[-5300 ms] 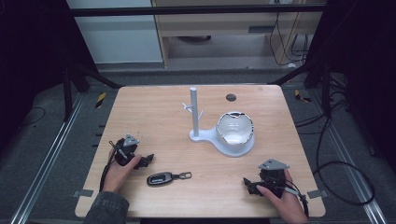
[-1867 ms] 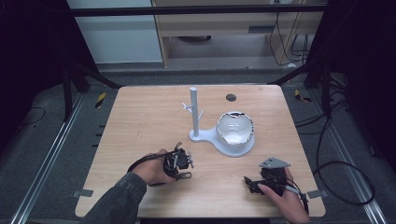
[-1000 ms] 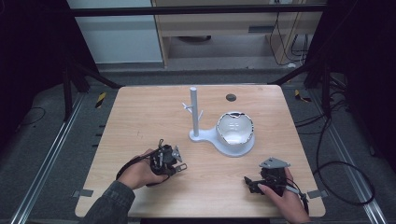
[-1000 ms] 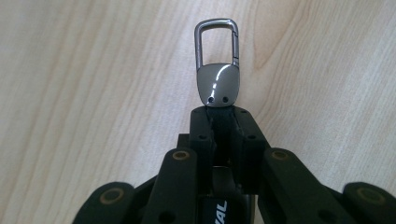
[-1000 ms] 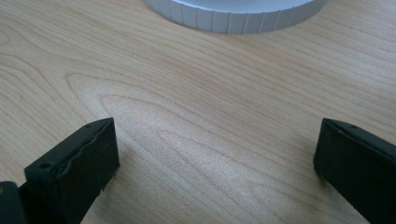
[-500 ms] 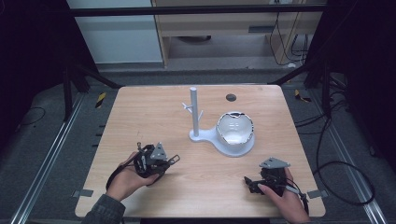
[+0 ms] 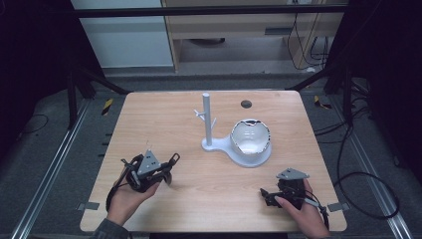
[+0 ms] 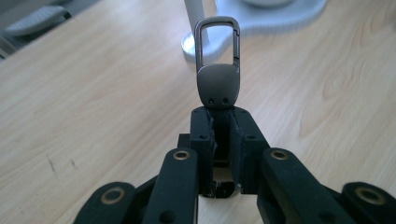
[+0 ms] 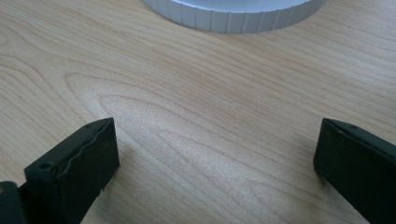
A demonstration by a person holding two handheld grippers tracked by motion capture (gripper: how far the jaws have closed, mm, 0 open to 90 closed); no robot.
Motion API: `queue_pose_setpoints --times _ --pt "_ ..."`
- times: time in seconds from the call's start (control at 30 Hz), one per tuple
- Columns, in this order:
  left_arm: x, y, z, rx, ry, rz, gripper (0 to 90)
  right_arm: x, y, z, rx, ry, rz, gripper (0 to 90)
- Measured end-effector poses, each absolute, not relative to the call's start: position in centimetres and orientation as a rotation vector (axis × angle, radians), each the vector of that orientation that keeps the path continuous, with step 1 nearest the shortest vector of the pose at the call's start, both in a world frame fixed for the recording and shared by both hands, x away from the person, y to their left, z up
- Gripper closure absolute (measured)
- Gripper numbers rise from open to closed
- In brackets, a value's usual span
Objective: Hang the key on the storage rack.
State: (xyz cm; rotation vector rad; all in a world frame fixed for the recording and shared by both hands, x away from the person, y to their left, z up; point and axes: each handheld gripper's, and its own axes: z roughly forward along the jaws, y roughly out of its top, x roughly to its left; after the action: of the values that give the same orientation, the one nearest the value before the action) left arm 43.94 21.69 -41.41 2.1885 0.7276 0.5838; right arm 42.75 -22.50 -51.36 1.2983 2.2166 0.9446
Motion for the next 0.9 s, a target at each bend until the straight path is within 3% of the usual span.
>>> queue_pose_setpoints --times 0.17,0.47,0.9 --pt "44.3 21.1 -40.6 2.078 0.759 0.611 80.1 42.7 -22.5 -51.4 1.298 2.216 0.945 0.4" --pt "45.6 18.8 -40.1 2.025 0.768 0.582 80.1 42.8 -22.5 -51.4 1.298 2.216 0.946 0.4" --pt "47.0 16.5 -36.7 1.971 0.751 0.638 80.2 42.8 -22.5 -51.4 1.295 2.217 0.942 0.3"
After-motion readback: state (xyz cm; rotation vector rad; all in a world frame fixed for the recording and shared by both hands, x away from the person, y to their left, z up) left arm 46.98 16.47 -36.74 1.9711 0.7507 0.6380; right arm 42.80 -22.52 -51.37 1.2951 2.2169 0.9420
